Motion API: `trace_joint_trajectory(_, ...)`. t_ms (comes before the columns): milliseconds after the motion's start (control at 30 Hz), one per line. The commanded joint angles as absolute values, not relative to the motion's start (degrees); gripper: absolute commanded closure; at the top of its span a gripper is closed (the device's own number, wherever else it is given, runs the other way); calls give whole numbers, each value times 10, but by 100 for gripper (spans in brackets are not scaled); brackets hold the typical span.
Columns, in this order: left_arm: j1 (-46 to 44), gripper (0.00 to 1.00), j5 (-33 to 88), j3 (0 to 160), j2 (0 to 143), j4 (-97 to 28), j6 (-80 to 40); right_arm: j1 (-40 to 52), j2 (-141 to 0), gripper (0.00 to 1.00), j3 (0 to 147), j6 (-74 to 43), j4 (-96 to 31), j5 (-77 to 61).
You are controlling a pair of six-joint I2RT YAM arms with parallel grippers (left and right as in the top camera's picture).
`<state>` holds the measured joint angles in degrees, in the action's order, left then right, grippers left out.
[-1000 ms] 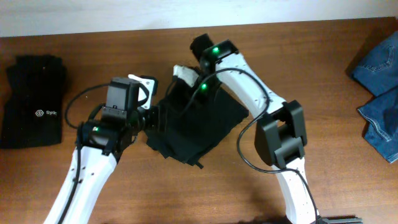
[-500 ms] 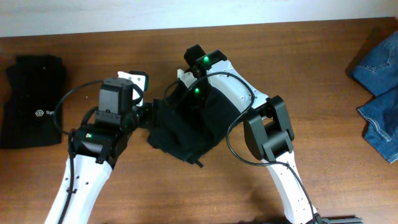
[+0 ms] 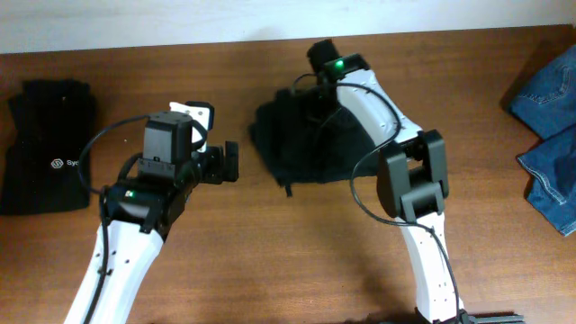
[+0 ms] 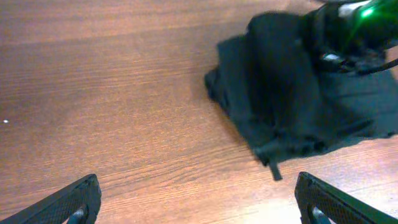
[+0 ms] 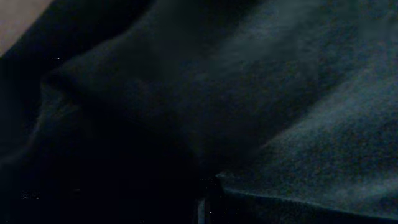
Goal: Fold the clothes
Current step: 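Hold the bundle with both grippers and square its edges, then release the bundle and retract both grippers outward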
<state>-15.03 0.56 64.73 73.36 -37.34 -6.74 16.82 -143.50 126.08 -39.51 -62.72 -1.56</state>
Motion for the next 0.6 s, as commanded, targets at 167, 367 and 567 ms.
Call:
trace_joint_trajectory(167,-149,1,2,655,842,-294,-68,157,-1465,96,1327,-295,-704,-15)
trace_joint_trajectory(367,-143,1,140,655,942,-187,-69,136,-1410,49,1502,-172,-806,-43)
trace_joint_trajectory(567,-127,1,308,655,1064,-80,-118,90,-1399,42,1621,-96,-906,-69)
